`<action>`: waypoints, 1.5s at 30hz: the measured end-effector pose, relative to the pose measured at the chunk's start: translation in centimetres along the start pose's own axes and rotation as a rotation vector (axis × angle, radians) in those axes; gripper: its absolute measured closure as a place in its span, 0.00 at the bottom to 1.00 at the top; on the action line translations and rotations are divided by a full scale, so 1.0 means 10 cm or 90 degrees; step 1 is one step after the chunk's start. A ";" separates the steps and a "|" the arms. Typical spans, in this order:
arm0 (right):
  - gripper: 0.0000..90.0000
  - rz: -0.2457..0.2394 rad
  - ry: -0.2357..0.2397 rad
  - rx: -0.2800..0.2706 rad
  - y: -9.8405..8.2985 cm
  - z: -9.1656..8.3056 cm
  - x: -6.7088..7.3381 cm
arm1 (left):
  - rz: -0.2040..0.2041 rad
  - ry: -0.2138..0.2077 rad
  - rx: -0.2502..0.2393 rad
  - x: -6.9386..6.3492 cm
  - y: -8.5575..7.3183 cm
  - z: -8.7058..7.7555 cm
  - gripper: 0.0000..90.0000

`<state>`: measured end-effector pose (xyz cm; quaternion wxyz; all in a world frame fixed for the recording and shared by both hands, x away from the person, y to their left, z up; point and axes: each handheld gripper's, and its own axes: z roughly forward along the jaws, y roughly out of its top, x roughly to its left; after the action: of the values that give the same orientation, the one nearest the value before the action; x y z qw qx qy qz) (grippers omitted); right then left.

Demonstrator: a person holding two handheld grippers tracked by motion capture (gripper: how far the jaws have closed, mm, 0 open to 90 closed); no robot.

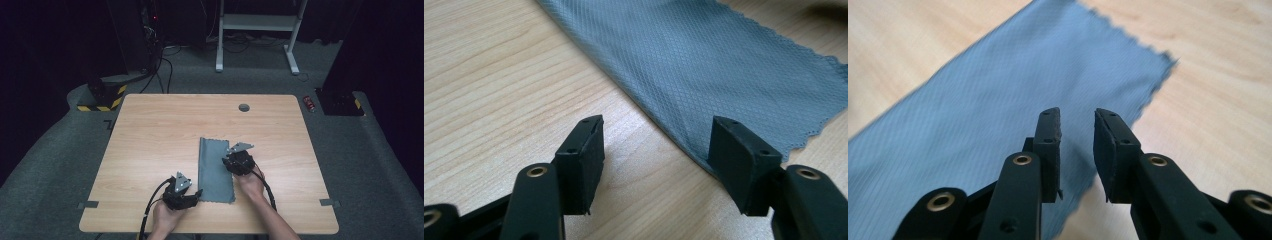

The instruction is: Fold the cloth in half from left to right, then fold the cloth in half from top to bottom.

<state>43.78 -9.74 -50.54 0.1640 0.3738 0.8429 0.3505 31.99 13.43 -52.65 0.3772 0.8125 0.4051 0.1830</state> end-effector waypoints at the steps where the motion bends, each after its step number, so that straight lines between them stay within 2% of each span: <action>1: 0.80 0.001 -0.003 -0.001 0.04 0.03 -0.02 | 0.000 0.000 0.000 0.00 0.00 0.00 0.44; 5: 0.80 0.015 -0.010 -0.011 0.18 0.15 -0.09 | 0.000 0.005 0.000 0.00 0.00 0.00 0.42; 6: 0.80 0.024 -0.013 0.003 0.22 0.23 -0.12 | -0.001 0.006 0.001 0.00 0.00 0.00 0.42; 9: 0.81 0.020 -0.022 0.004 0.24 0.29 -0.15 | 0.001 0.008 0.001 0.00 0.00 0.00 0.41; 10: 0.82 0.026 -0.024 0.024 0.24 0.36 -0.19 | -0.001 0.010 0.001 -0.01 0.00 0.00 0.41; 13: 0.84 0.031 -0.030 0.023 0.26 0.41 -0.24 | -0.002 0.011 0.001 -0.01 0.00 0.00 0.41; 14: 0.84 0.021 -0.043 0.021 0.29 0.45 -0.27 | -0.004 0.011 0.002 -0.01 -0.01 0.00 0.41; 15: 0.84 0.021 -0.043 0.021 0.29 0.45 -0.27 | -0.004 0.011 0.002 -0.01 -0.01 0.00 0.41; 16: 0.84 0.038 -0.034 0.027 0.31 0.46 -0.31 | -0.008 0.010 0.002 -0.01 -0.01 0.00 0.41; 19: 0.81 0.032 -0.042 0.035 0.34 0.47 -0.32 | -0.005 0.014 0.002 -0.01 -0.01 -0.01 0.40; 21: 0.79 0.038 -0.040 0.035 0.34 0.45 -0.32 | -0.012 0.009 0.001 -0.01 -0.01 -0.01 0.40; 22: 0.79 0.042 -0.033 0.030 0.33 0.43 -0.32 | -0.016 0.007 -0.001 0.00 -0.01 -0.01 0.40; 24: 0.77 0.043 -0.026 0.021 0.30 0.37 -0.31 | -0.047 -0.010 -0.007 0.03 -0.01 -0.01 0.40; 25: 0.75 0.047 -0.023 0.019 0.25 0.30 -0.31 | -0.058 -0.024 -0.003 0.08 0.03 0.00 0.41; 28: 0.74 0.055 -0.015 0.012 0.19 0.24 -0.32 | -0.059 -0.031 -0.002 0.12 0.11 0.03 0.41; 30: 0.74 0.057 -0.014 0.012 0.14 0.20 -0.33 | -0.062 -0.039 0.001 0.20 0.24 0.08 0.41; 31: 0.74 0.056 -0.013 0.014 0.12 0.18 -0.34 | -0.057 -0.038 0.003 0.23 0.29 0.11 0.41; 32: 0.74 0.058 -0.015 0.016 0.10 0.16 -0.36 | -0.057 -0.026 0.005 0.31 0.42 0.18 0.42; 33: 0.74 0.058 -0.015 0.016 0.10 0.16 -0.36 | -0.057 -0.026 0.005 0.31 0.42 0.18 0.42; 34: 0.74 0.062 -0.014 0.011 0.10 0.14 -0.38 | -0.072 -0.022 0.010 0.39 0.54 0.26 0.42; 35: 0.74 0.062 -0.014 0.011 0.10 0.14 -0.38 | -0.072 -0.022 0.010 0.39 0.54 0.26 0.42; 38: 0.75 0.063 -0.011 0.006 0.10 0.10 -0.39 | -0.084 -0.013 0.015 0.50 0.68 0.35 0.44; 40: 0.75 0.069 -0.008 0.002 0.10 0.09 -0.39 | -0.078 0.004 0.031 0.59 0.81 0.46 0.44; 42: 0.75 0.070 -0.006 0.001 0.10 0.10 -0.40 | -0.076 0.005 0.036 0.62 0.85 0.49 0.43; 44: 0.75 0.069 -0.010 0.001 0.11 0.12 -0.41 | -0.089 0.013 0.046 0.71 0.94 0.61 0.44; 45: 0.75 0.069 -0.010 0.001 0.11 0.12 -0.41 | -0.089 0.013 0.046 0.71 0.94 0.61 0.45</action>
<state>47.71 -11.70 -50.56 0.1510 0.4218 0.8204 0.3553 44.84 12.58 -49.52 0.3552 0.7932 0.4713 0.1498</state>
